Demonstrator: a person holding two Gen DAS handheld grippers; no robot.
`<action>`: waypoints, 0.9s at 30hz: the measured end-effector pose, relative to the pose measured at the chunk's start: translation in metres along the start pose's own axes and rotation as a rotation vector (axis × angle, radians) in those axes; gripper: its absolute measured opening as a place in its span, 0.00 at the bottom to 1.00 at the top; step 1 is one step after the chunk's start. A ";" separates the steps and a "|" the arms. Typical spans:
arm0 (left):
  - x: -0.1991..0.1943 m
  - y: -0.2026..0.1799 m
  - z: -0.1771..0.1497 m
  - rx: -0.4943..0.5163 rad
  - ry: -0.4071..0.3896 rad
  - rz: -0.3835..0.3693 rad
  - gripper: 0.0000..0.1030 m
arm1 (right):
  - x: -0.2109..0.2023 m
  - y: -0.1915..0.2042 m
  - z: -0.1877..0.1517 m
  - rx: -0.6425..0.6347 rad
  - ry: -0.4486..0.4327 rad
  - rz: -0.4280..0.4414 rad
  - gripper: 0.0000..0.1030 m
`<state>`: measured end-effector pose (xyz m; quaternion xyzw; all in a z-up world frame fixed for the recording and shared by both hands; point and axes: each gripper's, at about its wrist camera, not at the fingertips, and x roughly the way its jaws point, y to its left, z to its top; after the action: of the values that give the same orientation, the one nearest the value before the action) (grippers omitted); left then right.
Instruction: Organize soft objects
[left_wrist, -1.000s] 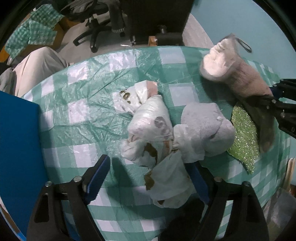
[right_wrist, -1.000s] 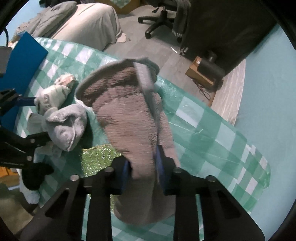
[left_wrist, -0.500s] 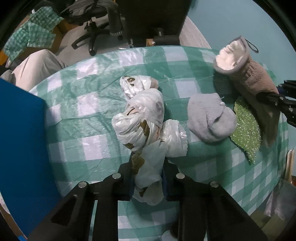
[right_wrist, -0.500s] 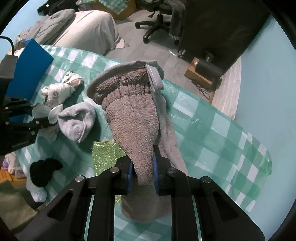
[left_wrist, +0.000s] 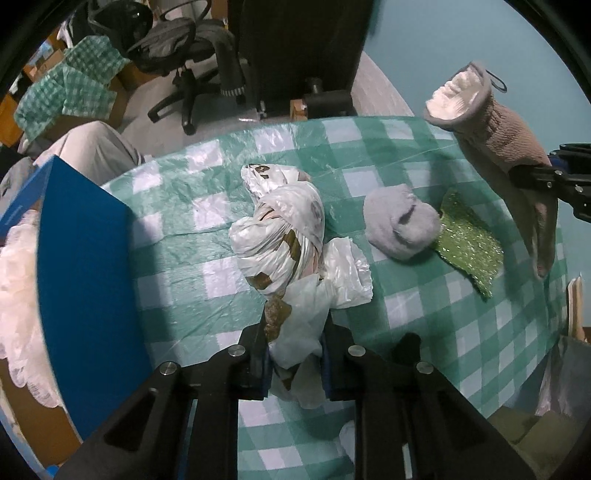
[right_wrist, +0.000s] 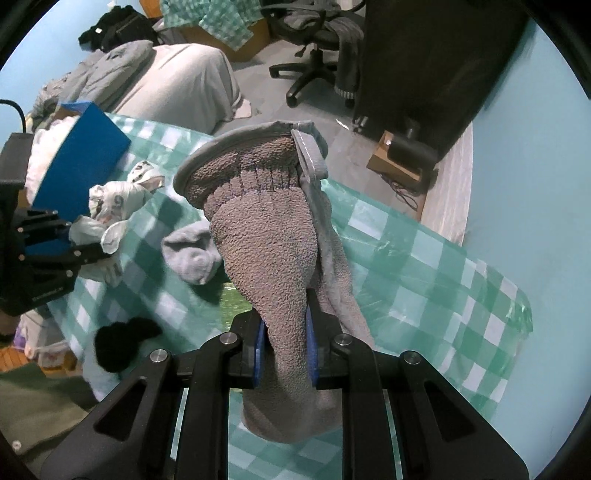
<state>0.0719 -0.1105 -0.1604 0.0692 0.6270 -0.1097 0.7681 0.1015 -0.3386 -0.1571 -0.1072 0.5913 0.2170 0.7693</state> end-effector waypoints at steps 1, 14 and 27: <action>-0.003 0.001 -0.001 0.000 -0.006 0.002 0.19 | -0.003 0.003 0.000 0.000 -0.005 0.002 0.15; -0.042 0.015 -0.018 -0.005 -0.071 0.023 0.18 | -0.028 0.036 -0.003 0.022 -0.052 0.044 0.15; -0.081 0.020 -0.029 0.017 -0.142 0.045 0.18 | -0.049 0.063 0.005 0.014 -0.093 0.075 0.15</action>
<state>0.0344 -0.0776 -0.0873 0.0818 0.5681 -0.1021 0.8125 0.0663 -0.2913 -0.1032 -0.0693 0.5599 0.2460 0.7881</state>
